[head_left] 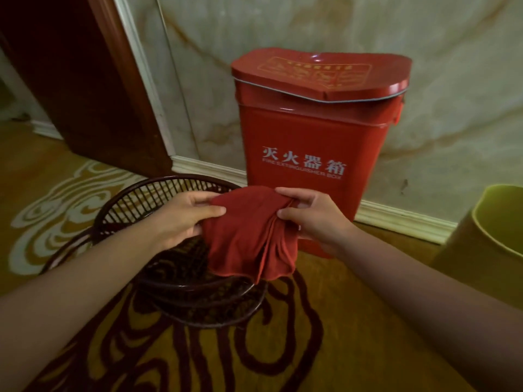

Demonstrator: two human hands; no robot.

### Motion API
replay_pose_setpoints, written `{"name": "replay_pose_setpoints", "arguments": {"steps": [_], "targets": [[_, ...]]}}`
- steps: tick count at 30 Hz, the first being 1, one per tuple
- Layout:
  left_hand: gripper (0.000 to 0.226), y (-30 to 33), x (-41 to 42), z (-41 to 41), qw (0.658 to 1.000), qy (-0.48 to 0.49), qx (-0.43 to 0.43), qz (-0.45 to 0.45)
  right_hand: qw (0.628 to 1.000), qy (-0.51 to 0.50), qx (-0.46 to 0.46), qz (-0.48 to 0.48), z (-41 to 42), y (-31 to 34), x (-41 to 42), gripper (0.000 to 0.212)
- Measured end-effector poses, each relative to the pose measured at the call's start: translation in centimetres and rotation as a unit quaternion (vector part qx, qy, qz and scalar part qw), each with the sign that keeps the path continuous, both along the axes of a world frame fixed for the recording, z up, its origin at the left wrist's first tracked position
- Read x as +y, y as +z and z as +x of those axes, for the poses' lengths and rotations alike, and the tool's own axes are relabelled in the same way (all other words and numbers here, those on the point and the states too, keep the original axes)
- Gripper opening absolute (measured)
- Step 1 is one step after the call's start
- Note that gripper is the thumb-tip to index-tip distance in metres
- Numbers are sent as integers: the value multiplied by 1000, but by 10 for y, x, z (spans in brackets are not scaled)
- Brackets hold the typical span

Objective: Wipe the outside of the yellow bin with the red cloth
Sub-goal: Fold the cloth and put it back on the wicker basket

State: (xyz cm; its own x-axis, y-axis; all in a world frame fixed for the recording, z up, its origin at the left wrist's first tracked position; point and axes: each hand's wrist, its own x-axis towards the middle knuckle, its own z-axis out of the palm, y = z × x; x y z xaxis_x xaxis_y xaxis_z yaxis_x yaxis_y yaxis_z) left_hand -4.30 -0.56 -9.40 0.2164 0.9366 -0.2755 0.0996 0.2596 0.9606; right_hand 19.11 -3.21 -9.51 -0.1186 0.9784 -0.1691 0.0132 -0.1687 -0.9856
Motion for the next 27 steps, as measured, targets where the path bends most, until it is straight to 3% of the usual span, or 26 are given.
{"name": "replay_pose_setpoints", "arguments": {"steps": [9, 15, 23, 27], "targets": [[20, -52, 41, -11, 996, 24, 28, -87, 966, -19, -254, 41, -21, -41, 40, 45], [18, -84, 46, 9, 989, 42, 53, -131, 978, 12, -200, -60, -9, -54, 42, 47], [21, -103, 48, 1, 986, 0, 42, -159, 982, 44, -166, -83, 9, -49, 40, 49], [21, -98, 54, -3, 983, -4, 75, -166, 980, 45, -174, -86, 25, -46, 49, 41]]}}
